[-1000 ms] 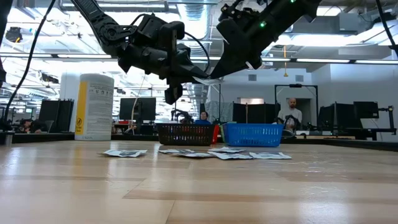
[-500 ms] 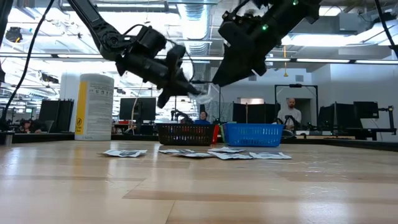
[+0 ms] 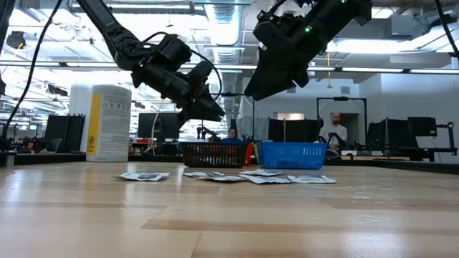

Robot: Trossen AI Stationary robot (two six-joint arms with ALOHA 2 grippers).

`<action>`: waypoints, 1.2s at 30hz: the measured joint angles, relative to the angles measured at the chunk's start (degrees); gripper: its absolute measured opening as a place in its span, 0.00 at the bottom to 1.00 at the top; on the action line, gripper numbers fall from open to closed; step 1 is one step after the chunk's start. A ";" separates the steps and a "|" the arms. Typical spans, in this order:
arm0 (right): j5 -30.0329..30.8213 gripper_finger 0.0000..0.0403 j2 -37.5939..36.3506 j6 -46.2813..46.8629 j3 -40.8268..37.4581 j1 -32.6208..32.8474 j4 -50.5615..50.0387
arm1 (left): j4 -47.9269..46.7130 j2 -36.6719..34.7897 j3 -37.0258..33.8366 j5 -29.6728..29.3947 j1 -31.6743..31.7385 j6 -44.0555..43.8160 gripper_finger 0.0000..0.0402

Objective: Pick & Place First Aid Supplies
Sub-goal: Put the towelette pack into the black basket

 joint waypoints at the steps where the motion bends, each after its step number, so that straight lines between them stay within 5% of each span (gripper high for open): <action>1: -0.01 0.50 0.00 0.00 0.00 0.01 -0.02 | -0.51 0.02 0.00 -0.15 -0.01 0.10 0.21; 7: -2.52 0.48 0.02 0.02 0.00 -0.08 -2.10 | -2.65 0.00 0.00 -1.16 0.03 0.08 0.29; 19: -17.96 0.41 0.09 0.02 -6.85 2.54 -5.11 | -4.78 0.00 0.00 0.41 -4.62 1.48 0.32; 36: -12.94 0.41 0.09 8.38 -17.84 9.01 0.64 | -4.76 -0.02 0.00 0.51 -13.97 10.79 0.32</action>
